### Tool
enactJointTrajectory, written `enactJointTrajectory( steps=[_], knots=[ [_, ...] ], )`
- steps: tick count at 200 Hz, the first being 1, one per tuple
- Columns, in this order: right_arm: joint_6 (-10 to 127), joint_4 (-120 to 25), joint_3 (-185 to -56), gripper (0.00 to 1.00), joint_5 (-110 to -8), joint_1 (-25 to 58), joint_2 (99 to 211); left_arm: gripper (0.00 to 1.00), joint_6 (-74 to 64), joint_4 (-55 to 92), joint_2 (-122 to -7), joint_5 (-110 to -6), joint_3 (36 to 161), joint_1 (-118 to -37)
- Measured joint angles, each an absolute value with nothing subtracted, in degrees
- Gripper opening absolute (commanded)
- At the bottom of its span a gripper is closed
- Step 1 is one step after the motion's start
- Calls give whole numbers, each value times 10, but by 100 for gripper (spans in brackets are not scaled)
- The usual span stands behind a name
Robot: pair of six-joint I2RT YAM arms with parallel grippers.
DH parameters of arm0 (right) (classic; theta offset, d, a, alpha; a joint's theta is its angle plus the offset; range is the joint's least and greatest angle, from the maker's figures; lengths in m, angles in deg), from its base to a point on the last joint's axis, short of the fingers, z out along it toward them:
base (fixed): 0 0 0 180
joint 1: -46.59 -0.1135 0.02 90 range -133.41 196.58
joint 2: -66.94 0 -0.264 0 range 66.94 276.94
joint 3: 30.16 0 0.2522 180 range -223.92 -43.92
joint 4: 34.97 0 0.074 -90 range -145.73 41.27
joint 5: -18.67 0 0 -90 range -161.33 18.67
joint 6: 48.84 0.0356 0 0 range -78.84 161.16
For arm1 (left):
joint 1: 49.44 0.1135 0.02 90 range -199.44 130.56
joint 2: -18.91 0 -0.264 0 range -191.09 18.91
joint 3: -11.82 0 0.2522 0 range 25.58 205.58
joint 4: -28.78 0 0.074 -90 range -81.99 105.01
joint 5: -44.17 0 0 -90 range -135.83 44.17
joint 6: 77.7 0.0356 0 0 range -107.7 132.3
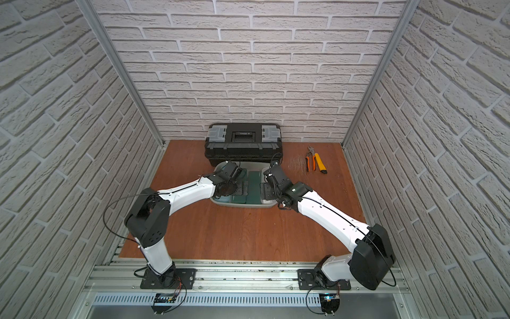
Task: Put the pencil case into the storage box
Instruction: Place the pencil case at the storage box, then reset both arms
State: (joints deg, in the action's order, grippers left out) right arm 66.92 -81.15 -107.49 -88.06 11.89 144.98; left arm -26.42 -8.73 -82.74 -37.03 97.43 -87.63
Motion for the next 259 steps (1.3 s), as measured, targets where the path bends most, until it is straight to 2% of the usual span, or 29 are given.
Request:
enactJointTrajectory(
  steps=[21, 67, 97, 136, 189, 259],
  knots=[
    [667, -812, -1073, 100, -915, 120, 1440, 99, -227, -96, -778, -331, 974, -875],
    [662, -785, -993, 99, -1070, 150, 1358, 98, -117, -32, -599, -198, 883, -866],
    [612, -730, -910, 99, -1120, 220, 1300, 99, -71, 10, -529, -136, 782, -809],
    [545, -654, -831, 99, -1124, 302, 1308, 99, -39, 56, -510, -109, 681, -699],
    [484, -423, -673, 99, -1094, 372, 1317, 98, 46, 193, -509, -80, 581, -653],
    [453, -163, -628, 99, -1036, 403, 1395, 98, 87, 404, -533, -170, 481, -542]
  ],
)
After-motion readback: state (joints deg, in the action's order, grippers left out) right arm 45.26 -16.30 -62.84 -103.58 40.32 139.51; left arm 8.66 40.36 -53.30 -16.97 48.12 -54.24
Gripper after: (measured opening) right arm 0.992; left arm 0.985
